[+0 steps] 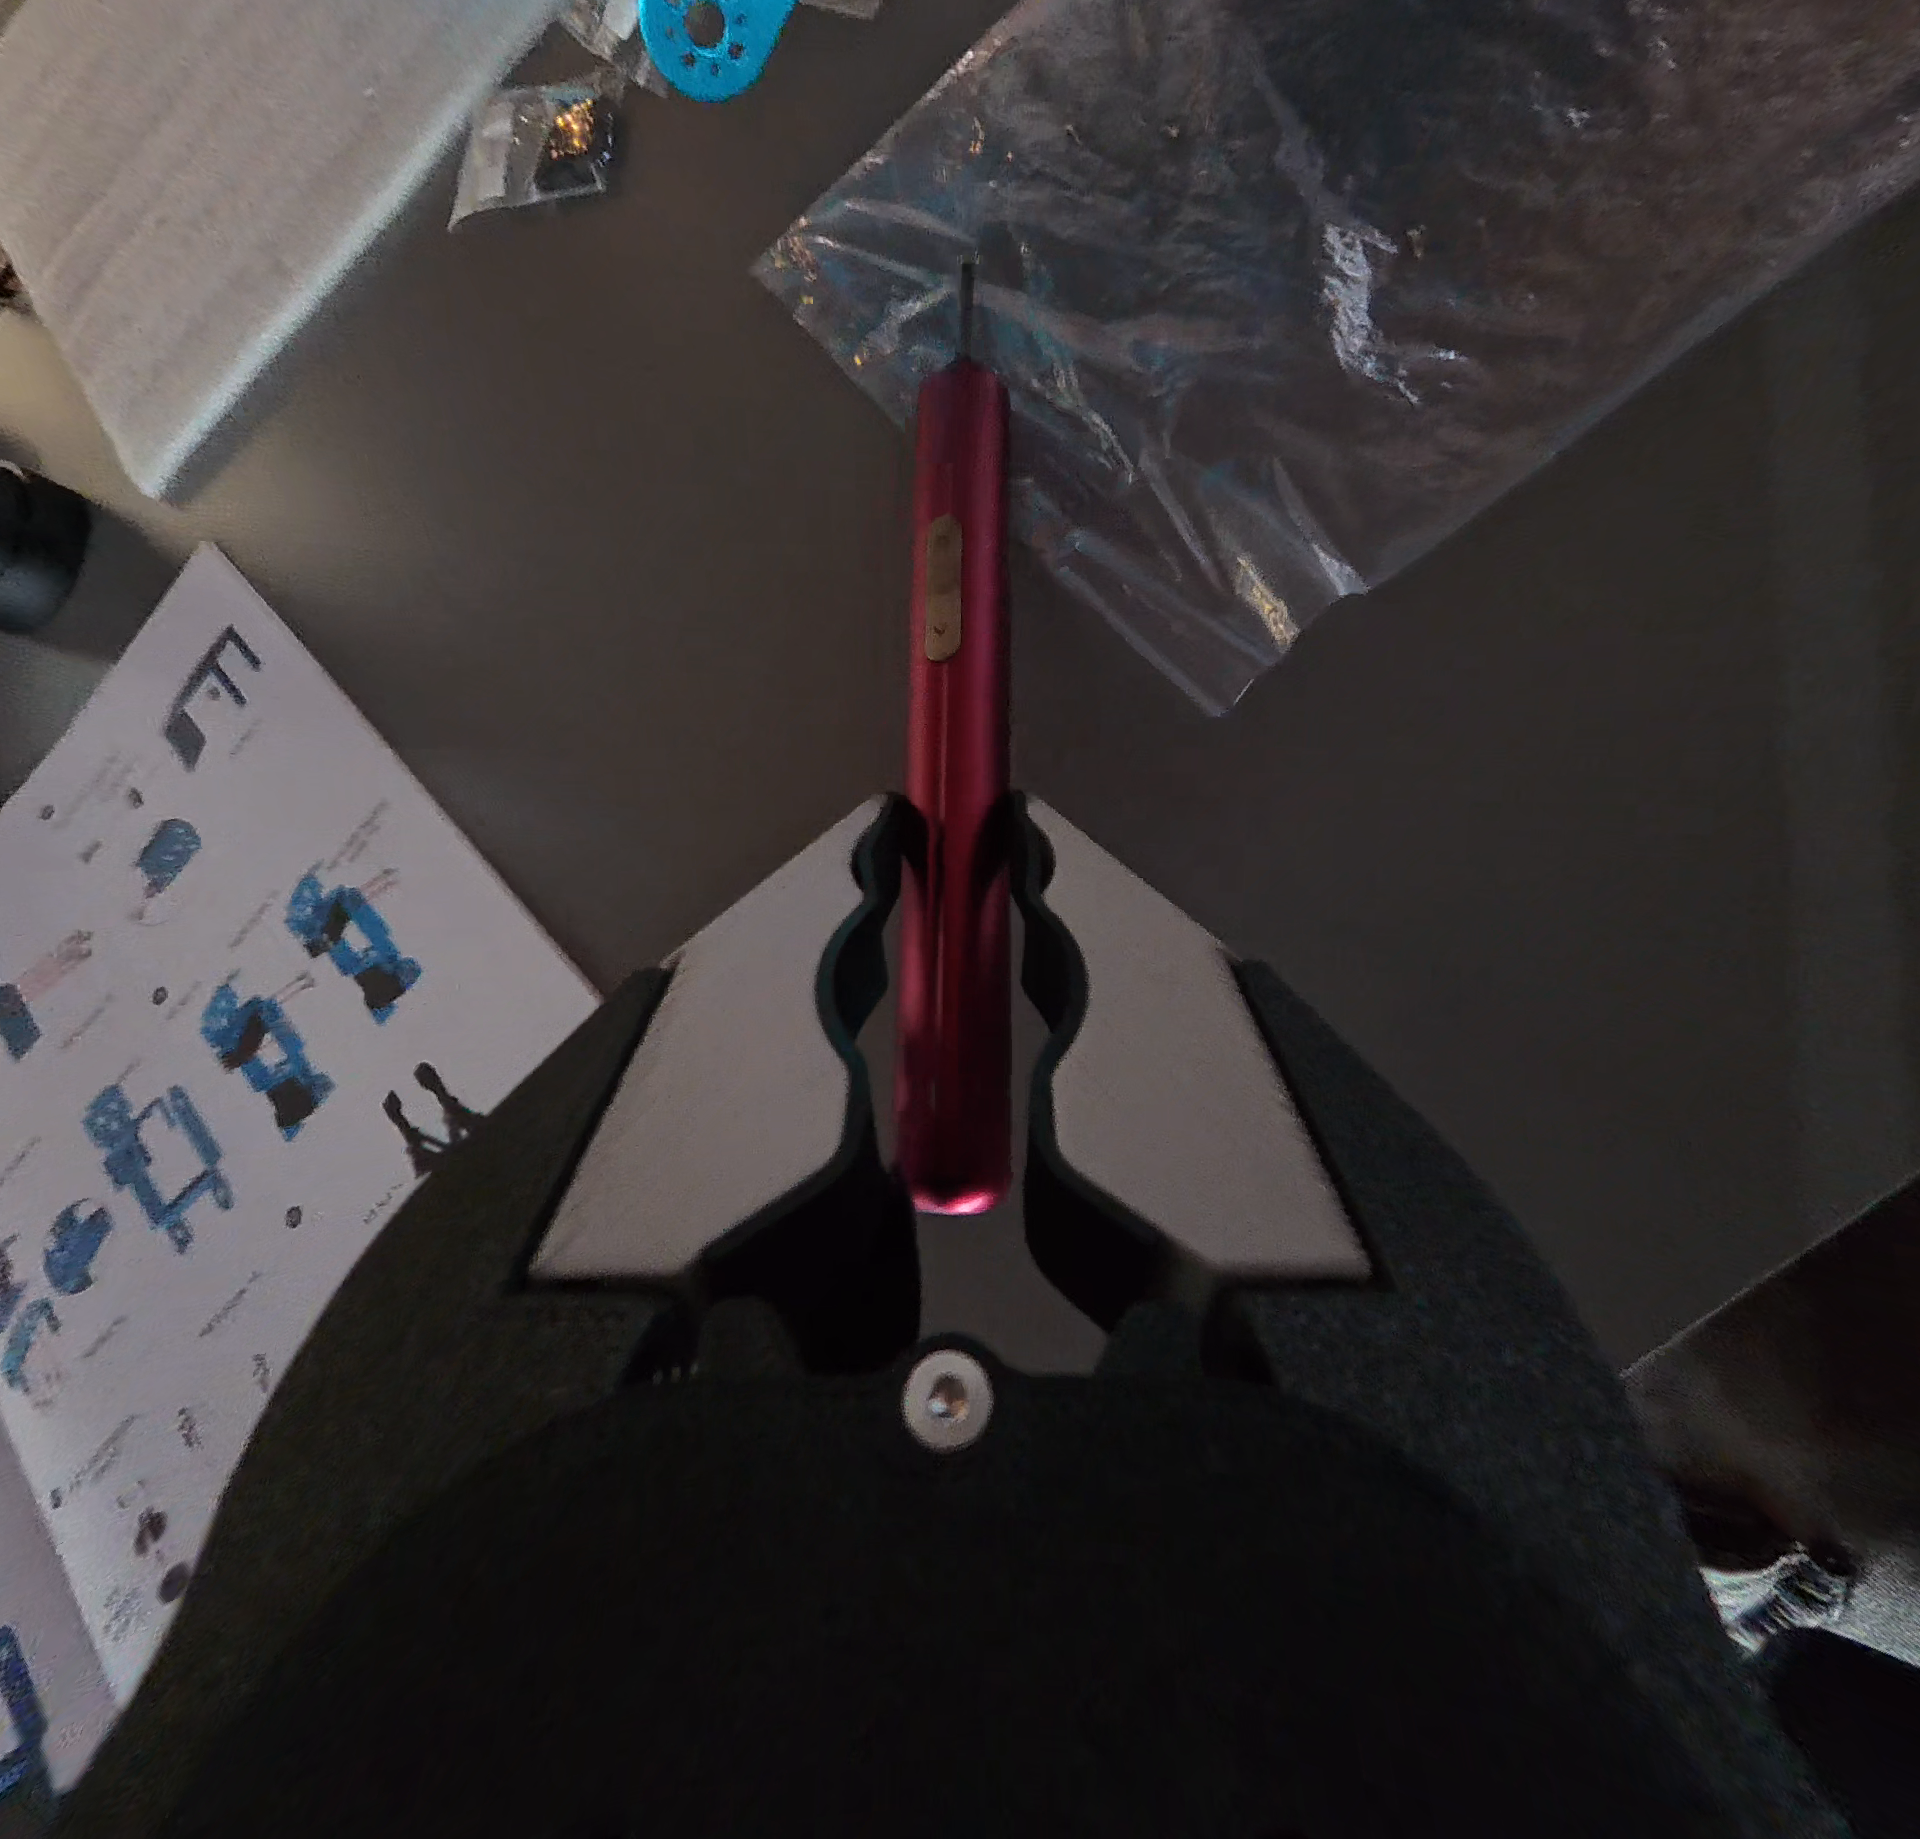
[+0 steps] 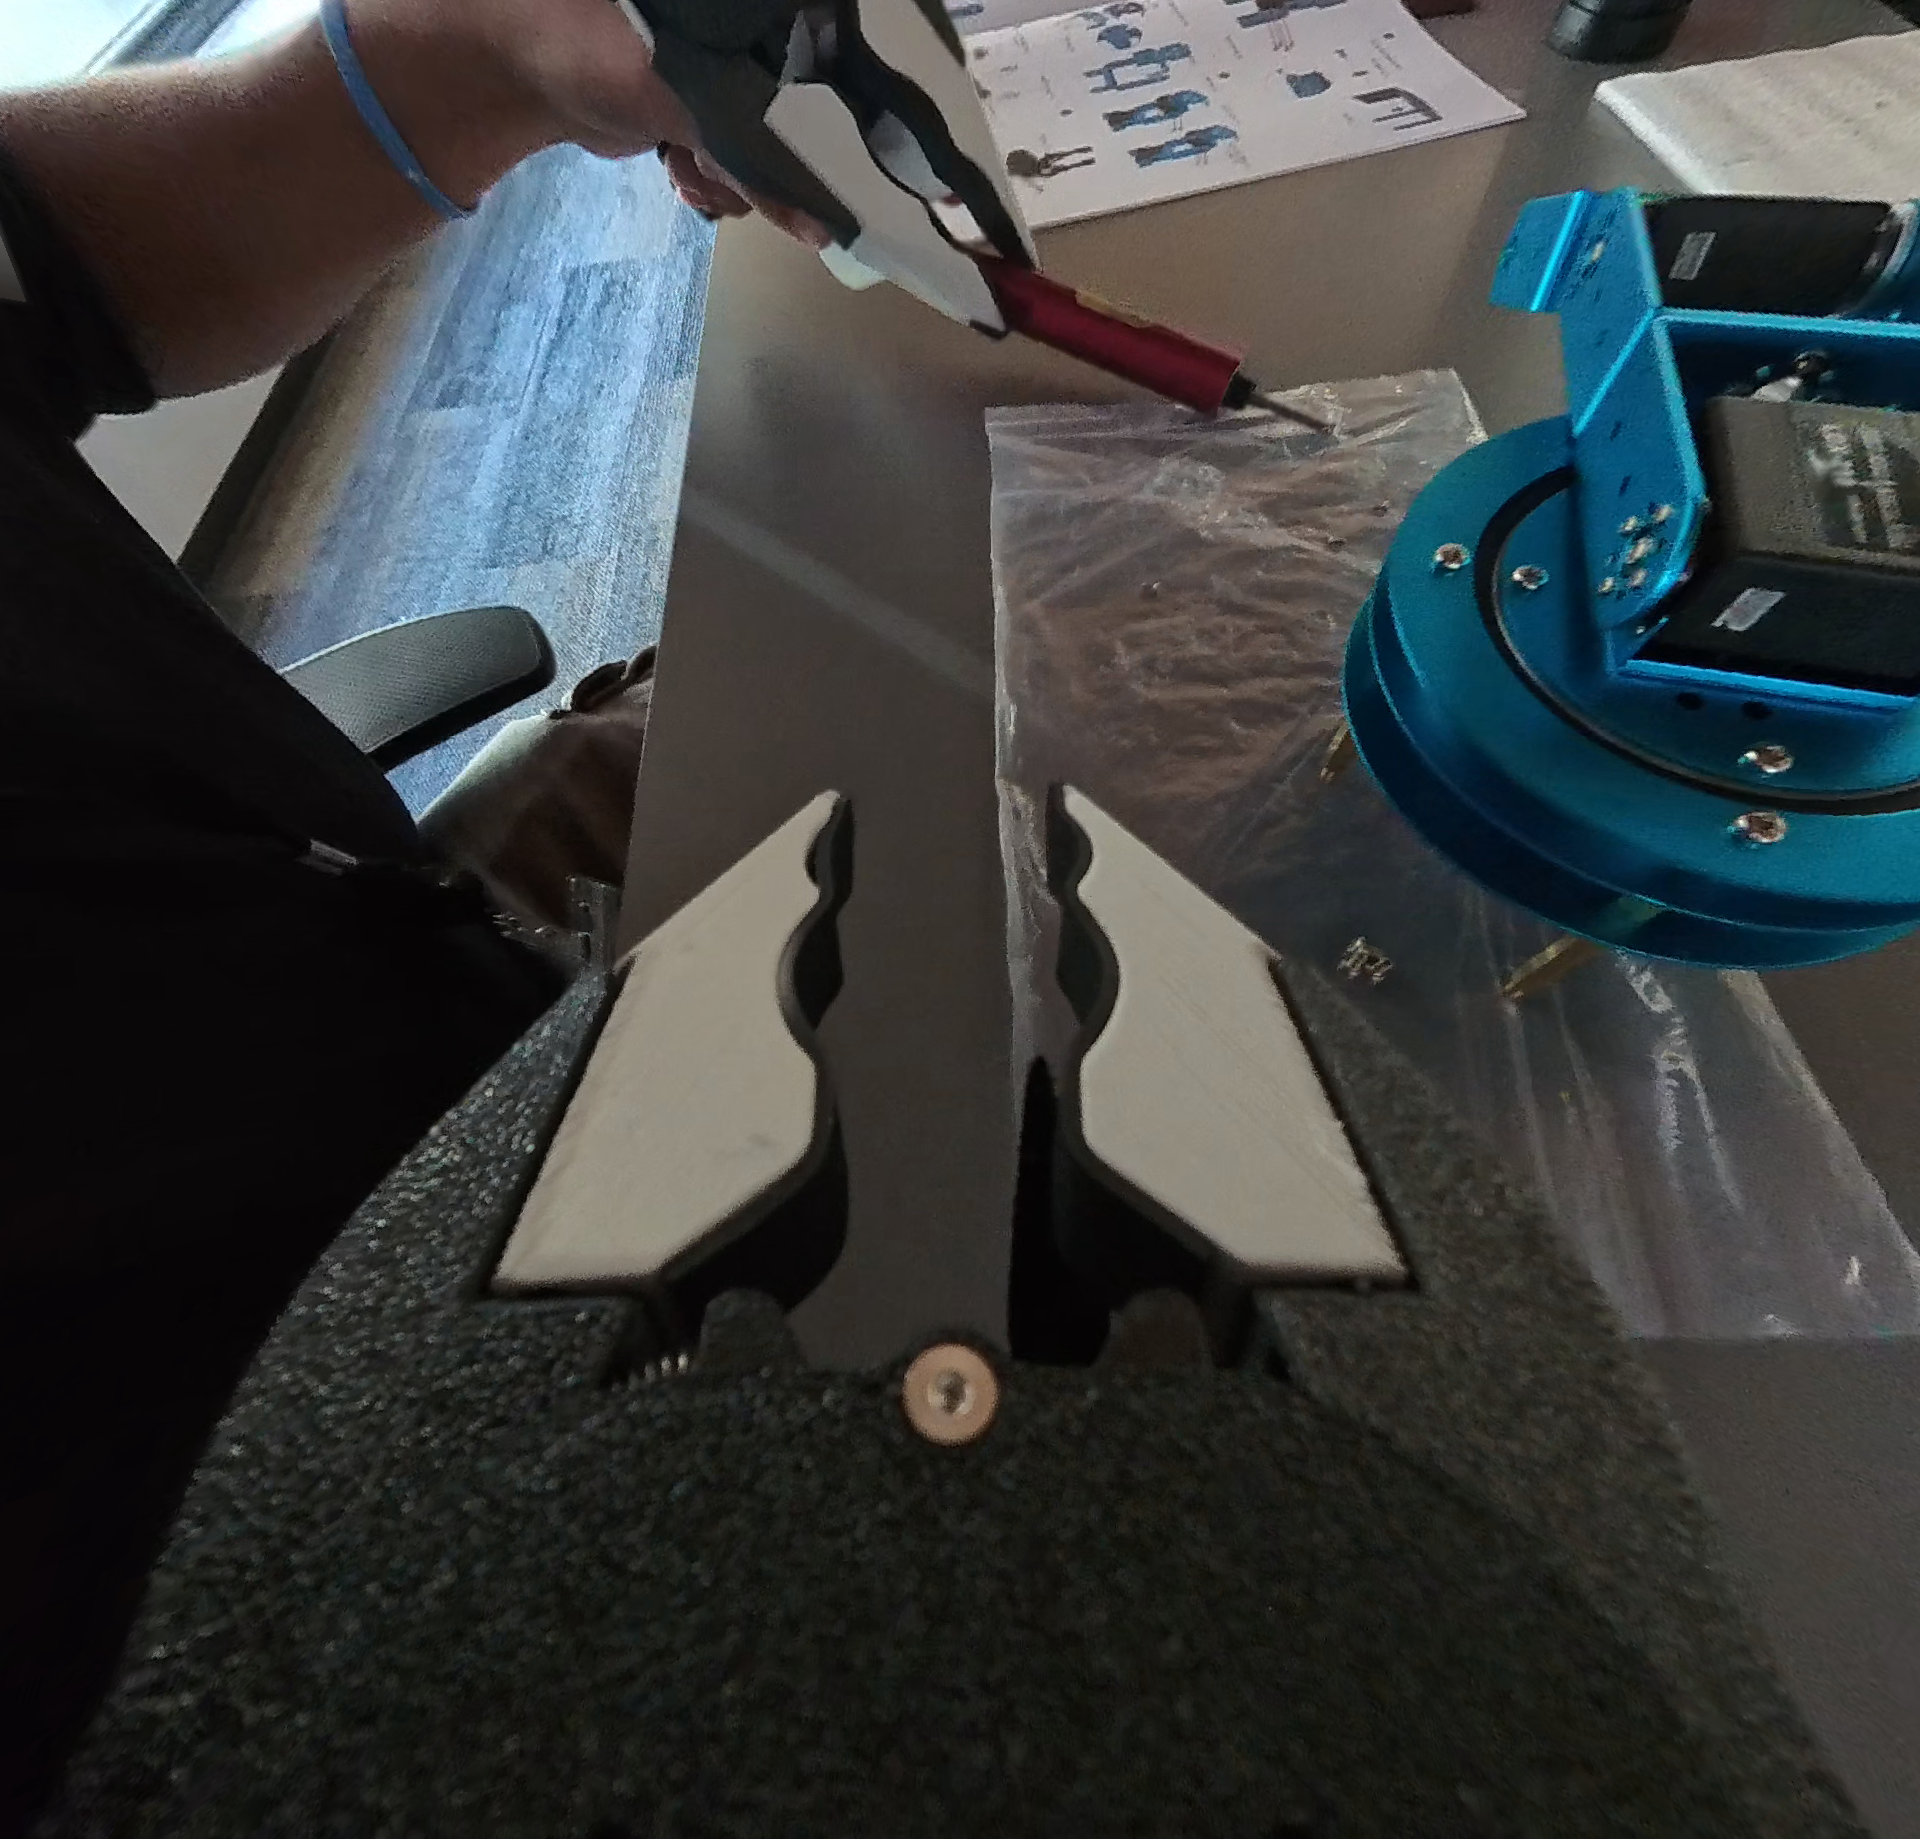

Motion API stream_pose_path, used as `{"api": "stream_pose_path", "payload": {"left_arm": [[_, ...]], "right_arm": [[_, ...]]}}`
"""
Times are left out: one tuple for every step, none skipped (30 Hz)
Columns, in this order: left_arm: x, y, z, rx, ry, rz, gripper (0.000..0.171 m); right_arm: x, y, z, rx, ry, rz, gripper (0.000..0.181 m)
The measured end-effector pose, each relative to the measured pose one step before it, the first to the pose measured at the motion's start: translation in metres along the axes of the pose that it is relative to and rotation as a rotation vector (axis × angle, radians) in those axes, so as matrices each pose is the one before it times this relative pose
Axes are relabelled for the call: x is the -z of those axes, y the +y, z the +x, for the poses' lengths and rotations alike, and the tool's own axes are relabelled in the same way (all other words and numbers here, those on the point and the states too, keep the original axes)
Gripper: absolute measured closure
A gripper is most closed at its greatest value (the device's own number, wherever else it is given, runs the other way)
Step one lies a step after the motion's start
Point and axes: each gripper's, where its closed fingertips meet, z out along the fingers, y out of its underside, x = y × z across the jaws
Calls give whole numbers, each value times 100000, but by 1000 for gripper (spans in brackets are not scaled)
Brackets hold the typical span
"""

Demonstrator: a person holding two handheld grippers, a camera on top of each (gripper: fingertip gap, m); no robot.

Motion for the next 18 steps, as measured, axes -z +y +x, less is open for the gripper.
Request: {"api": "stream_pose_path", "payload": {"left_arm": [[-218, 275, 129, -348, -225, -902, 152], [-221, 365, 153, -802, -58, -1440, 152], [-96, 120, 43, -669, -788, 143, 152], [15, 31, 35, 283, -364, 548, 152], [58, 40, 46, 558, -52, 553, 152], [49, 33, 59, 329, 78, 661, 152], [55, 15, 125, 25, 362, 667, 152], [51, 5, 86, 58, -9, 407, 151], [46, 8, 61, 145, -122, 148, 151], [52, -1, 29, 52, -169, 42, 149], [80, -72, -88, 360, -587, 285, 146], [117, -104, -28, 571, 180, 409, 144], [103, -120, 9, 527, 725, 420, 144], [93, -134, -90, 478, 94, 501, 144], [65, -116, -18, 244, 424, 425, 144], [45, -111, 27, 182, 558, 499, 144], [16, -89, 47, 141, 509, 442, 144], [-21, -51, 32, -3, 280, 252, 144]], "right_arm": [[-42, 147, -150, 722, 172, -560, 144], [-8, 102, -138, 694, 293, -277, 144], [12, 53, -154, 688, 259, -23, 144], [31, 58, -114, 482, 362, 99, 144], [37, 58, -86, 205, 313, 195, 144], [20, 66, -62, -130, 198, 205, 144], [19, 68, -28, -406, 134, 132, 144], [17, 61, -38, -462, -99, 59, 144], [23, 45, -32, -351, -236, 10, 144], [34, 20, 26, -165, -26, -35, 144], [51, 1, 63, -81, -6, -115, 144], [57, -29, 111, -173, -18, -186, 144], [78, -71, 151, -243, 70, -133, 144], [94, -112, 199, -258, 83, -22, 144], [121, -161, 205, -222, 17, -88, 143], [150, -216, 246, -4, 239, -67, 143], [168, -248, 356, 222, 782, -236, 143], [190, -275, 467, 707, 1171, -559, 142]]}}
